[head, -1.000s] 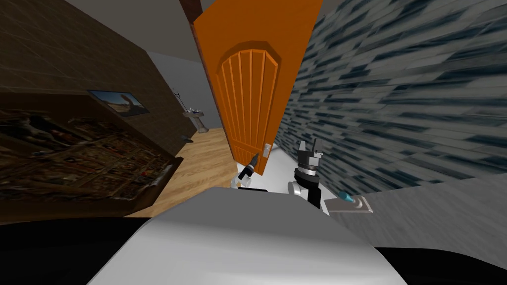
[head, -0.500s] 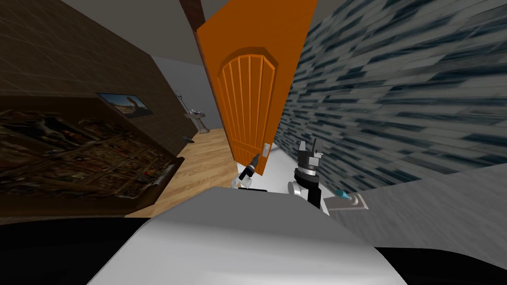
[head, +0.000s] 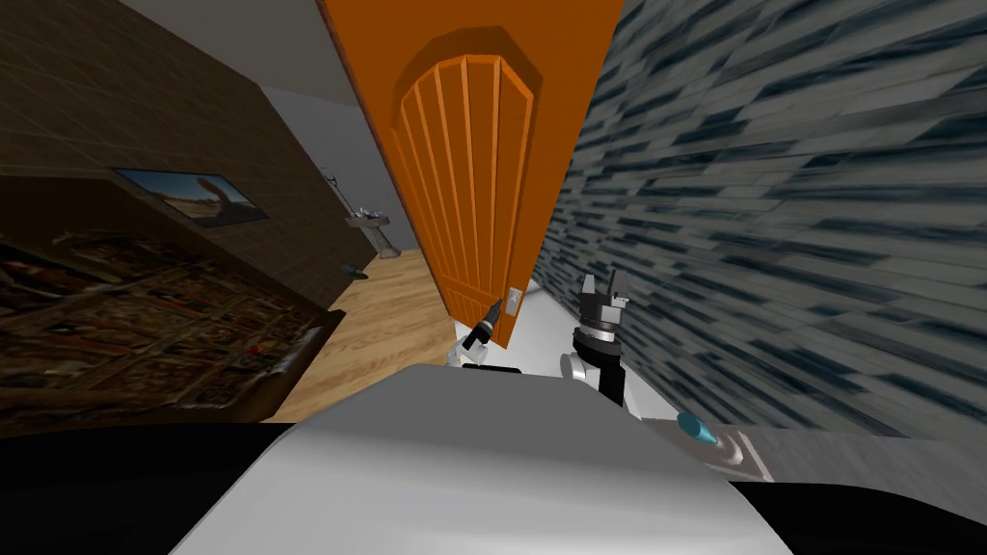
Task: Push the door open
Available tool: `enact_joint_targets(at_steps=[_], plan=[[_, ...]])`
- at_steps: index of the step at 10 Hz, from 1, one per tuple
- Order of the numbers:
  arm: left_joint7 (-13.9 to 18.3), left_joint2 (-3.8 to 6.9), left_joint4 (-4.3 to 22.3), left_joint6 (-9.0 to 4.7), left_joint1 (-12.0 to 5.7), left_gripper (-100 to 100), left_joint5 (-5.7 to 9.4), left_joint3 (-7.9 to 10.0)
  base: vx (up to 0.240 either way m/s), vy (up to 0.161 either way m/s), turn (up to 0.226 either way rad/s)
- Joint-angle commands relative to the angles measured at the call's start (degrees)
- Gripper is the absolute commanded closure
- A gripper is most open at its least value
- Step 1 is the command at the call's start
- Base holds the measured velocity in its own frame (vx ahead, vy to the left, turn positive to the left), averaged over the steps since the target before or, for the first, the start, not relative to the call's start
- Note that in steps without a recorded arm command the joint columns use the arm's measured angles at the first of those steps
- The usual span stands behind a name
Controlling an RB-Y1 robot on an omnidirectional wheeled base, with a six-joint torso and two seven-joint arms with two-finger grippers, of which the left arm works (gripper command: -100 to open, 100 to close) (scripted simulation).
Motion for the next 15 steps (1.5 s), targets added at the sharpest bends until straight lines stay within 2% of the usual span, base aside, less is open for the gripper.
enact_joint_targets(at_steps=[1, 3, 4, 5, 10, 11, 14, 15], plan=[[0.1, -0.79, 0.4, -0.26, -0.28, -100, -0.04, 0.26, 0.183, -0.177, -0.020], [0.1, -2.79, 0.8, -0.52, -0.57, -100, -0.10, 0.54, 0.151, -0.131, -0.020], [0.2, -2.26, 1.2, -0.65, -0.76, -100, -0.07, 0.49, 0.067, -0.054, 0.000], [0.2, -2.26, 1.2, -0.65, -0.76, 100, -0.07, 0.49, -0.008, 0.004, 0.006], [0.2, -2.26, 1.2, -0.65, -0.76, 100, -0.07, 0.49, -0.015, 0.011, -0.003], [-0.3, -0.96, 0.7, -0.51, -0.18, 100, 0.19, 0.04, 0.092, -0.031, 0.153], [-1.3, 0.63, -0.5, -0.29, 1.01, 100, 0.82, -0.79, 0.204, -0.060, 0.215], [-1.6, 0.87, -1.0, -0.21, 1.42, 100, 1.04, -1.08, 0.238, -0.099, 0.295]])
